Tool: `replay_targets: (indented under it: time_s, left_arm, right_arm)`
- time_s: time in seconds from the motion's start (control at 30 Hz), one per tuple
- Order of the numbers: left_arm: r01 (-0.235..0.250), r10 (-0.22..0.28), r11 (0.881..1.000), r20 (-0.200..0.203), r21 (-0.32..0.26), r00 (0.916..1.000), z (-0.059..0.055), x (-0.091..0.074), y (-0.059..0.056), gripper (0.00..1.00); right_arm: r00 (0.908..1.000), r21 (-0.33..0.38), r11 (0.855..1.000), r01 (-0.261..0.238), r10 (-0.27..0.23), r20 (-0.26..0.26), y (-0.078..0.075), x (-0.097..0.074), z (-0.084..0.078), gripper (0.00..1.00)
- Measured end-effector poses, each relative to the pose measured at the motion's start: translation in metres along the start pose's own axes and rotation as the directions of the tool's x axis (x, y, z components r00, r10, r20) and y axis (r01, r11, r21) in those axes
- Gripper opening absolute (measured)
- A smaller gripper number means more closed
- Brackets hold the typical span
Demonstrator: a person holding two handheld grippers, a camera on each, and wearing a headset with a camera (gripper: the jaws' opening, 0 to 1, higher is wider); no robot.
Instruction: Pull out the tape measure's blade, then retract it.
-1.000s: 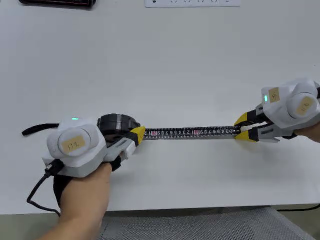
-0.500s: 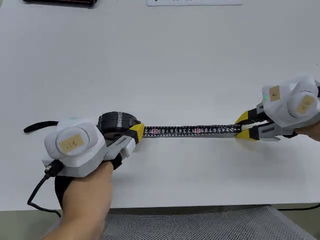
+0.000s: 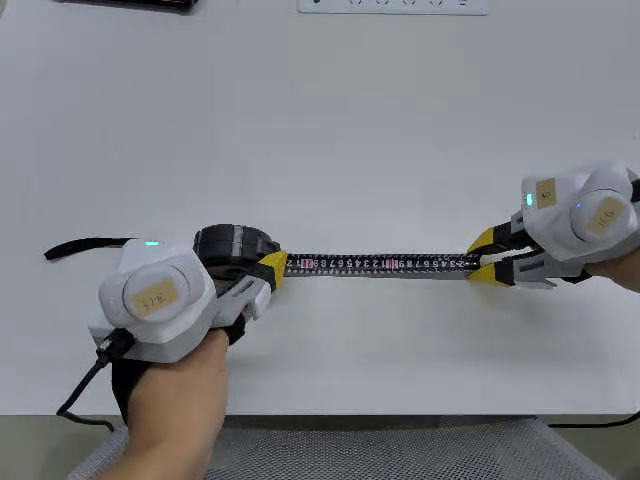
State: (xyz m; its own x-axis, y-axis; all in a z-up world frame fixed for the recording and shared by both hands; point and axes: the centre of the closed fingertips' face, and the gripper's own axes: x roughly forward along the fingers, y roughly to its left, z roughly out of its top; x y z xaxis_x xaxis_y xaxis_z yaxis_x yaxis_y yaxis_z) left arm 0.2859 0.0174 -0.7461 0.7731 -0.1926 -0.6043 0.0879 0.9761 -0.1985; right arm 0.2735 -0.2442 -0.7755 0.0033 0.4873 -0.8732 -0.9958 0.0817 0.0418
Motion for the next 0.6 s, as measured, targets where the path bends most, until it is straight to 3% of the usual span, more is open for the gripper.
replay_targets:
  time_s: [0.4,0.6]
  left_arm:
    - [-0.015,0.015,1.0,0.018,0.024,0.9997,-0.0008,0.0022,0.0009,0.6]
    - [-0.004,0.004,1.0,0.009,0.028,1.0,-0.0013,0.003,0.0015,0.59]
  right_arm:
    - [1.0,0.007,1.0,-0.001,0.001,0.002,-0.0002,-0.0001,0.0007,0.11]
    - [1.0,0.009,1.0,0.002,-0.002,0.002,-0.0005,0.0002,0.0008,0.11]
